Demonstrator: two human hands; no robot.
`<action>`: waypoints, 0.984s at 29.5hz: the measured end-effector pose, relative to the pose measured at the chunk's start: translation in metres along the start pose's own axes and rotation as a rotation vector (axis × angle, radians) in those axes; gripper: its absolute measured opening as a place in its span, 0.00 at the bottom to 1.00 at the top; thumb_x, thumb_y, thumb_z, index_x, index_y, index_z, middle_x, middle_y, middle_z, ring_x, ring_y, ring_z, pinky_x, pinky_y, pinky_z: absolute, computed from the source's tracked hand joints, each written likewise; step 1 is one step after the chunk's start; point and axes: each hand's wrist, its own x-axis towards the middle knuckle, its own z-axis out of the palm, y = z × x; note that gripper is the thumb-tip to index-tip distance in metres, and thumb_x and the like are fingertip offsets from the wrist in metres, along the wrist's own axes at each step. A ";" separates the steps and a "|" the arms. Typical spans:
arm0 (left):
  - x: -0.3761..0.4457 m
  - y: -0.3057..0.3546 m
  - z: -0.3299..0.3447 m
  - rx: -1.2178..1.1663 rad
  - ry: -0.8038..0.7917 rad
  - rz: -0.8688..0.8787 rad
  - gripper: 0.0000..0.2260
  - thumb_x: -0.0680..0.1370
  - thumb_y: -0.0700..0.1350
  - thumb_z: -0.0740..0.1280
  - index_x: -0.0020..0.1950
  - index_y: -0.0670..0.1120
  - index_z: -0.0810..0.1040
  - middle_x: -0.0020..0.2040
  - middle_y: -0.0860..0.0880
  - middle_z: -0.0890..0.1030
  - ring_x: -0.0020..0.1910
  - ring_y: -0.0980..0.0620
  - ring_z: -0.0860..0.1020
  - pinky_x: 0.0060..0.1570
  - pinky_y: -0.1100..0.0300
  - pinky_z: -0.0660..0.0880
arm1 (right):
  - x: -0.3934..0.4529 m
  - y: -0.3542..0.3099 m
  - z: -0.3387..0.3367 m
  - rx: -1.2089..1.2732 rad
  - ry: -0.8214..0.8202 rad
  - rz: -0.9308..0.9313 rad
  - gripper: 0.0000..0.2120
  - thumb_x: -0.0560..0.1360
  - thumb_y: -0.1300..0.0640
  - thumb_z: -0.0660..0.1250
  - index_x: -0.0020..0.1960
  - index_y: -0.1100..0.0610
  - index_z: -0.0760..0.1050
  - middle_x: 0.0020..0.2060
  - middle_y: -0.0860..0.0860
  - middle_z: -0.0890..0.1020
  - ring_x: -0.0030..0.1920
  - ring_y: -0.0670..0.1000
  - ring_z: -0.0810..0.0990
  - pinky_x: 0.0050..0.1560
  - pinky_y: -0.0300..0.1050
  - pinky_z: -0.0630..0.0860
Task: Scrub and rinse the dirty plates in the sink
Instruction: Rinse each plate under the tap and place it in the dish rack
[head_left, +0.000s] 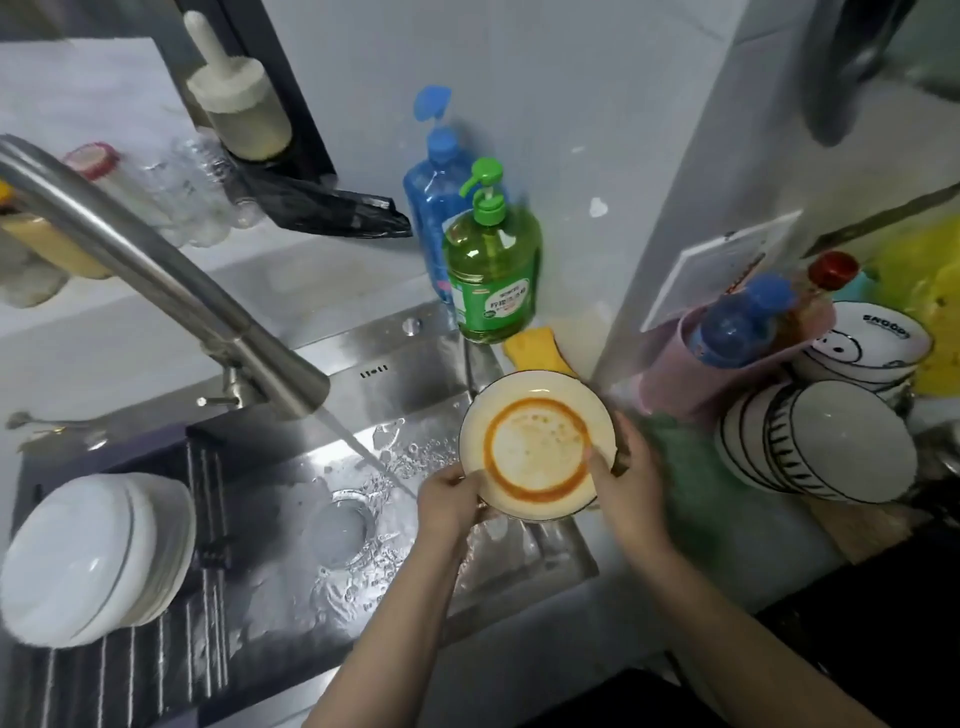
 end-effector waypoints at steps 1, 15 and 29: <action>0.001 0.002 -0.012 -0.019 0.007 0.002 0.08 0.76 0.30 0.63 0.41 0.40 0.78 0.37 0.43 0.79 0.34 0.47 0.78 0.29 0.60 0.80 | -0.001 -0.005 0.008 0.057 -0.044 -0.038 0.23 0.76 0.59 0.66 0.70 0.50 0.68 0.64 0.49 0.76 0.63 0.50 0.74 0.62 0.54 0.74; 0.023 0.018 -0.158 -0.373 0.009 -0.052 0.08 0.80 0.38 0.58 0.45 0.44 0.74 0.33 0.49 0.80 0.30 0.53 0.78 0.34 0.58 0.73 | -0.028 -0.047 0.138 0.194 -0.434 -0.023 0.21 0.79 0.65 0.61 0.70 0.53 0.70 0.60 0.51 0.79 0.59 0.51 0.78 0.58 0.42 0.73; 0.037 -0.006 -0.166 0.174 0.214 0.210 0.25 0.79 0.63 0.53 0.64 0.47 0.75 0.58 0.44 0.81 0.59 0.44 0.78 0.62 0.46 0.73 | -0.077 -0.076 0.235 -0.645 -0.971 -0.373 0.24 0.84 0.56 0.45 0.78 0.56 0.43 0.77 0.50 0.43 0.76 0.47 0.38 0.73 0.42 0.36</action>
